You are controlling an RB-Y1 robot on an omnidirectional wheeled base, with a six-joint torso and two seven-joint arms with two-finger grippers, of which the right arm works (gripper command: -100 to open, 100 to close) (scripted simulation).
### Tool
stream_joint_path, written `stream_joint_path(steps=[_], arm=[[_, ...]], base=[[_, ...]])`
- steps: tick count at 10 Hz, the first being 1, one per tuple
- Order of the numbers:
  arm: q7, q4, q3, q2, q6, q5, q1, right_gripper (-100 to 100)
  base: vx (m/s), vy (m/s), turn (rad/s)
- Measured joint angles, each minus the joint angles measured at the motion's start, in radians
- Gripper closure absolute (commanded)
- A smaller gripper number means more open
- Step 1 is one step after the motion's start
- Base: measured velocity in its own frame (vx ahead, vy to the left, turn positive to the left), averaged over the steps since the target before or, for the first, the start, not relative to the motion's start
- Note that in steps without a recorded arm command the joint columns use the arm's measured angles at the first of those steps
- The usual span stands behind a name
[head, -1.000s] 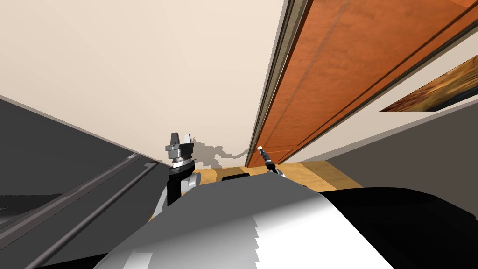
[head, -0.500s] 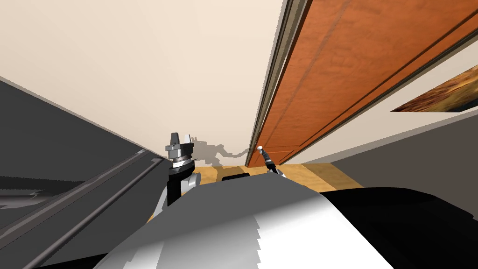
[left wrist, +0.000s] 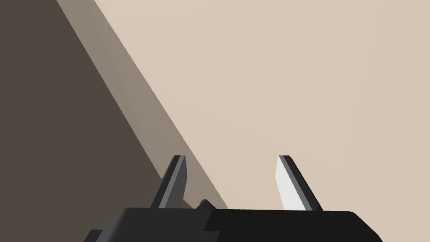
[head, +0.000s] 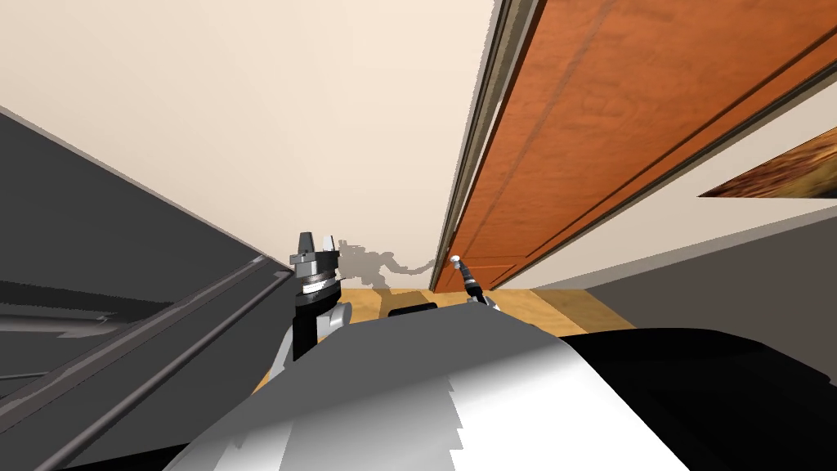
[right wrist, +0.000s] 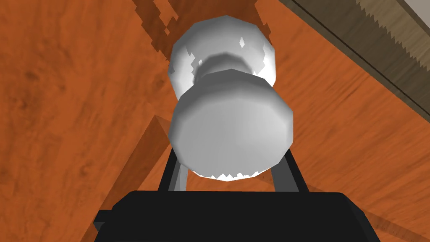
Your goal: Pull the door open
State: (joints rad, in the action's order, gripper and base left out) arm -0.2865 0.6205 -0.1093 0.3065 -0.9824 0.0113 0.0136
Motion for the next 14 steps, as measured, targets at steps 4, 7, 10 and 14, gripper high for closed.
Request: stream_joint_path(steps=[4, 7, 10, 14], arm=[[0.089, 0.007, 0.011, 0.004, 0.01, -0.038, -0.003, 100], [0.167, 0.003, 0.021, 0.002, 0.016, -0.077, 0.002, 100], [0.227, 0.021, 0.028, 0.002, 0.034, -0.104, -0.005, 100], [0.332, 0.024, 0.042, 0.001, 0.041, -0.157, -0.01, 100]], base=[[-0.048, -0.028, 0.088], [-0.045, -0.022, 0.054], [-0.043, -0.021, 0.071], [-0.052, -0.026, 0.082]])
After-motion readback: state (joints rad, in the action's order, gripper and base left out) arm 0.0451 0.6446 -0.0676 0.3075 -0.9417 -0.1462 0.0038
